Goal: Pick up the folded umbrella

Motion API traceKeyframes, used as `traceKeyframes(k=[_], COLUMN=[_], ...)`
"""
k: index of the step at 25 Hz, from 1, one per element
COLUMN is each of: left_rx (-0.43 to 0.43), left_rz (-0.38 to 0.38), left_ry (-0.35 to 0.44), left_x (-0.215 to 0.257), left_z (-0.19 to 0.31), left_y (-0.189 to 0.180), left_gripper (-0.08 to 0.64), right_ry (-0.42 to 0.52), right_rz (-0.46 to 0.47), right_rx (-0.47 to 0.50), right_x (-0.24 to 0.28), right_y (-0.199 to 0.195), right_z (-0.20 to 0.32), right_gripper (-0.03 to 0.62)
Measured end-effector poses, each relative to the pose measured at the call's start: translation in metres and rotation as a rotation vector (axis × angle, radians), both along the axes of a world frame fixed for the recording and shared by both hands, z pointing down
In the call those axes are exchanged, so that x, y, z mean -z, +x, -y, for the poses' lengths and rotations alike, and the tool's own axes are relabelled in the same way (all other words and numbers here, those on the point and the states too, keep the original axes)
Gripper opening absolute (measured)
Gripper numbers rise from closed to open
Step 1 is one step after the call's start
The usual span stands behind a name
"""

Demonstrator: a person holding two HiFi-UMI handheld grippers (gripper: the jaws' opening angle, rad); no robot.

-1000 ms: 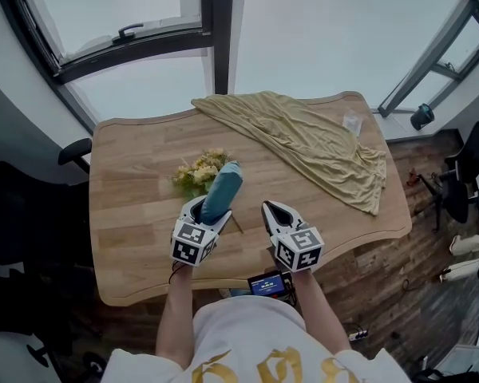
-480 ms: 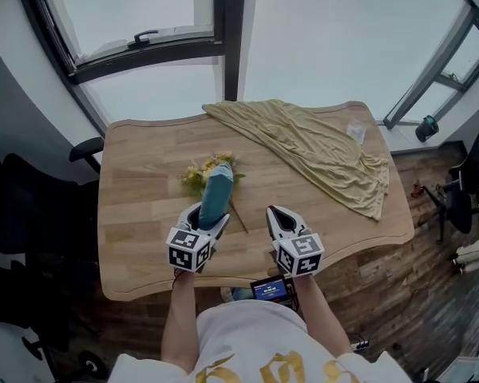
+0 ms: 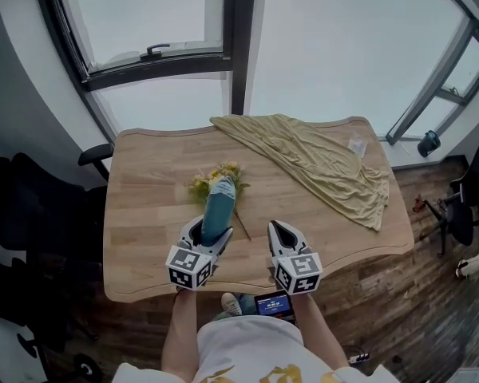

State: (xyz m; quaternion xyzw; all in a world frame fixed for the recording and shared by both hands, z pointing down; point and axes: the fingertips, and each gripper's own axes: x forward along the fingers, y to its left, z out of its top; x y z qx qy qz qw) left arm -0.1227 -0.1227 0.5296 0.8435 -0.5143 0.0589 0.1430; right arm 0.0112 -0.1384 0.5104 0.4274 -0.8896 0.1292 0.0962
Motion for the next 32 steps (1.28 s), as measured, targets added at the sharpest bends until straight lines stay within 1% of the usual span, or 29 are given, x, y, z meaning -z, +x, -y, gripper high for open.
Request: traceKeyframes(k=[3, 6, 13, 16, 20, 26, 32], left_rx=[0.004, 0.009, 0.035, 0.056, 0.083, 0.111, 0.154], left_rz=[-0.027, -0.048, -0.025, -0.016, -0.034, -0.096, -0.089], left_ry=[0.028, 0.041, 0.068, 0.074, 0.093, 0.12, 0.119], left_x=[0.007, 0.014, 0.031, 0.04, 0.052, 0.06, 0.059], left_z=[-0.011, -0.02, -0.035, -0.04, -0.05, -0.063, -0.078], left_y=[0.001, 0.002, 0.007, 0.007, 0.01, 0.019, 0.031], left_gripper=[0.298, 0.298, 0.296, 0.296, 0.296, 0.297, 0.296], right_ry=[0.037, 0.059, 0.052, 0.054, 0.068, 0.081, 0.086], right_rz=[0.0, 0.002, 0.031, 0.028, 0.017, 0.01, 0.009], right_rx=[-0.013, 0.003, 0.075, 0.099, 0.124, 0.167, 0.205], right_x=[0.012, 0.02, 0.026, 0.029, 0.034, 0.038, 0.038], right_y=[0.002, -0.002, -0.015, -0.017, -0.013, -0.012, -0.004], right_z=[-0.006, -0.009, -0.013, -0.016, -0.023, -0.038, -0.055], right_gripper=[0.011, 0.011, 0.011, 0.011, 0.011, 0.011, 0.011])
